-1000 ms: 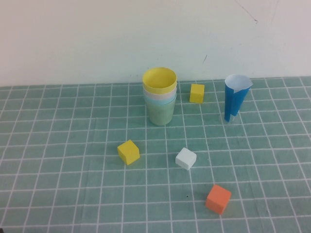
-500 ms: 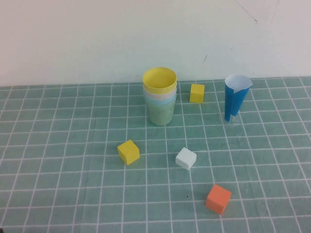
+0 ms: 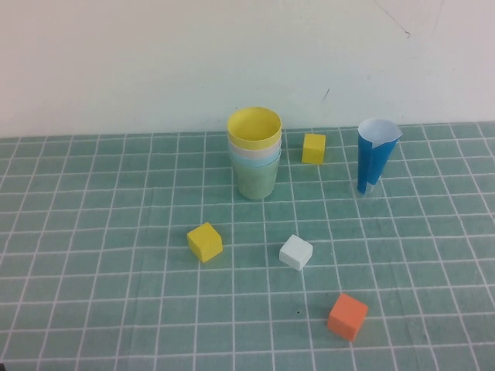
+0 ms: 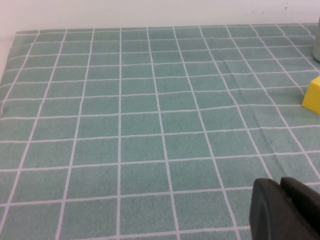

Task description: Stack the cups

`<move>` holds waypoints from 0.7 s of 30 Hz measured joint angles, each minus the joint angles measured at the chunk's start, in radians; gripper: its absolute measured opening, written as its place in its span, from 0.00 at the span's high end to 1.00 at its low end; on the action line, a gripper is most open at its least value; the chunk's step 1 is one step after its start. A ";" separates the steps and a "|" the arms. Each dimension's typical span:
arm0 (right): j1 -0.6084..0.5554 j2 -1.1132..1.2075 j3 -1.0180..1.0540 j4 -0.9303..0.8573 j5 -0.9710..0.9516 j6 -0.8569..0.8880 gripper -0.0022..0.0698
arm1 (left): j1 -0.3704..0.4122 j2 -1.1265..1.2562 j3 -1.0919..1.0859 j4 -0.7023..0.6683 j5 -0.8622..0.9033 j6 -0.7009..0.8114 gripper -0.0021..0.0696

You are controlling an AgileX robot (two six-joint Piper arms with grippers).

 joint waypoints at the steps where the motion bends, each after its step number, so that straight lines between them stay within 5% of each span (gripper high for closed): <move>1: 0.011 0.000 0.000 0.000 0.000 0.002 0.97 | 0.000 0.000 0.000 0.000 0.000 0.000 0.97; 21: 0.159 0.000 0.000 0.006 0.005 0.006 0.97 | 0.000 0.000 0.000 0.000 0.000 -0.002 0.97</move>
